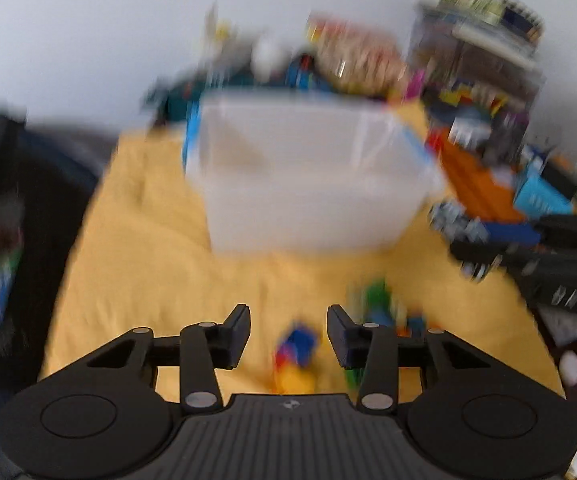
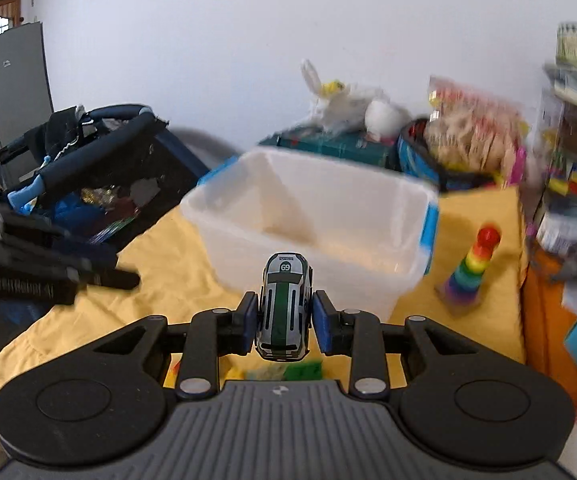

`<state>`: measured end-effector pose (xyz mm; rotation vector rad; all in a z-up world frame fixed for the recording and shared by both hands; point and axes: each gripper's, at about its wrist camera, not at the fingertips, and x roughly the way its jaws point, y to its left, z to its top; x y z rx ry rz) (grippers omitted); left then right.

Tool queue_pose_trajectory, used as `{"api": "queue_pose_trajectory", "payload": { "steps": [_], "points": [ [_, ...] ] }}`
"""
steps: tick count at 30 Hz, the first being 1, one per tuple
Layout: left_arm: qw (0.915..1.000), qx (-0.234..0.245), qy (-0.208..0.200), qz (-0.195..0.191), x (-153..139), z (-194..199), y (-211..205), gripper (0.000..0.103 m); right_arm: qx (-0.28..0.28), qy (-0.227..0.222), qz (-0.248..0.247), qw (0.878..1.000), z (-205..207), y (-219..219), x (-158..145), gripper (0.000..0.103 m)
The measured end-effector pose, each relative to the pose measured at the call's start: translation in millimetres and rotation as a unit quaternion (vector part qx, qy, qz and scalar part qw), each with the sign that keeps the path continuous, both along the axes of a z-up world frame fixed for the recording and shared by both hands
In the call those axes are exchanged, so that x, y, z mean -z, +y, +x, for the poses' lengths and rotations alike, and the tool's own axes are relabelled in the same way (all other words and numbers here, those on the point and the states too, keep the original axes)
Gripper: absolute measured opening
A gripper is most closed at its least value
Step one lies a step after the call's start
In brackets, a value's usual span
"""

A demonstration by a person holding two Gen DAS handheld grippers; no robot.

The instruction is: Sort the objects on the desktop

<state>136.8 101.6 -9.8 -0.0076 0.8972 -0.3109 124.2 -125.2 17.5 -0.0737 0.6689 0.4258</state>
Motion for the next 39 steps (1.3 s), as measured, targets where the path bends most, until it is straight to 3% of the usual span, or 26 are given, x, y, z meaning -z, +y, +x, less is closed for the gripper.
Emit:
{"api": "queue_pose_trajectory", "payload": {
  "steps": [4, 6, 10, 12, 14, 15, 17, 21, 24, 27, 28, 32, 34, 39],
  "points": [
    [0.9914, -0.01, 0.116, -0.06, 60, -13, -1, 0.044, 0.003, 0.029, 0.004, 1.0, -12, -8, 19, 0.033],
    [0.9877, -0.017, 0.134, -0.078, 74, -16, -7, 0.044, 0.002, 0.038, -0.011, 0.999, -18, -8, 27, 0.033],
    [0.9952, 0.018, 0.092, -0.026, 76, -22, -36, 0.044, -0.008, 0.058, -0.025, 0.998, -32, -6, 41, 0.033],
    [0.9957, 0.006, 0.088, 0.028, 84, -23, -43, 0.044, -0.012, 0.065, -0.023, 0.998, -37, -6, 44, 0.033],
    [0.9938, -0.012, 0.102, 0.045, 93, -26, -39, 0.044, -0.018, 0.068, -0.024, 0.997, -44, -4, 47, 0.033],
    [0.9932, -0.017, 0.11, 0.036, 97, -27, -36, 0.044, -0.022, 0.068, -0.025, 0.997, -48, -4, 48, 0.033],
    [0.9945, -0.016, 0.103, 0.014, 99, -30, -30, 0.034, -0.025, 0.069, -0.028, 0.997, -52, -3, 51, 0.033],
    [0.9917, -0.038, 0.111, -0.051, 96, -33, -4, 0.034, -0.027, 0.074, -0.027, 0.997, -61, 0, 55, 0.033],
    [0.9855, -0.055, 0.132, -0.091, 99, -31, 20, 0.034, -0.027, 0.077, -0.025, 0.996, -66, 0, 56, 0.033],
    [0.9689, -0.061, 0.162, -0.176, 105, -28, 45, 0.034, -0.027, 0.082, -0.023, 0.996, -68, 0, 59, 0.033],
    [0.9699, -0.056, 0.159, -0.176, 106, -28, 46, 0.034, -0.028, 0.083, -0.024, 0.996, -68, 1, 59, 0.033],
    [0.9876, -0.062, 0.126, -0.07, 97, -31, 28, 0.034, -0.034, 0.086, -0.027, 0.995, -70, 7, 62, 0.033],
    [0.9942, -0.038, 0.096, -0.029, 91, -37, 12, 0.036, -0.039, 0.083, -0.034, 0.995, -71, 11, 63, 0.033],
    [0.997, 0.024, 0.064, 0.037, 87, -51, -22, 0.038, -0.039, 0.083, -0.044, 0.995, -73, 15, 66, 0.033]
  ]
}}
